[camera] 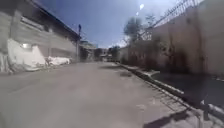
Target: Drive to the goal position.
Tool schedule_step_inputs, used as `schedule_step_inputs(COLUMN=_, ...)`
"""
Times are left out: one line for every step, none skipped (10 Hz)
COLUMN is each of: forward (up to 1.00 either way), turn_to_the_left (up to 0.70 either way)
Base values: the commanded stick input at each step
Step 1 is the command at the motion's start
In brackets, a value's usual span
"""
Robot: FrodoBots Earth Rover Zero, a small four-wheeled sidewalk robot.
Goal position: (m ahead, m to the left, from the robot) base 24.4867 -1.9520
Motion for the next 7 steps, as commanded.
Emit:
schedule_step_inputs(forward=1.00, turn_to_the_left=0.00)
schedule_step_inputs(forward=1.00, turn_to_the_left=0.00)
schedule_step_inputs(forward=1.00, turn_to_the_left=0.00)
schedule_step_inputs(forward=1.00, turn_to_the_left=0.00)
schedule_step_inputs(forward=1.00, turn_to_the_left=0.00)
schedule_step_inputs(forward=1.00, turn_to_the_left=0.00)
schedule_step_inputs(forward=1.00, turn_to_the_left=0.00)
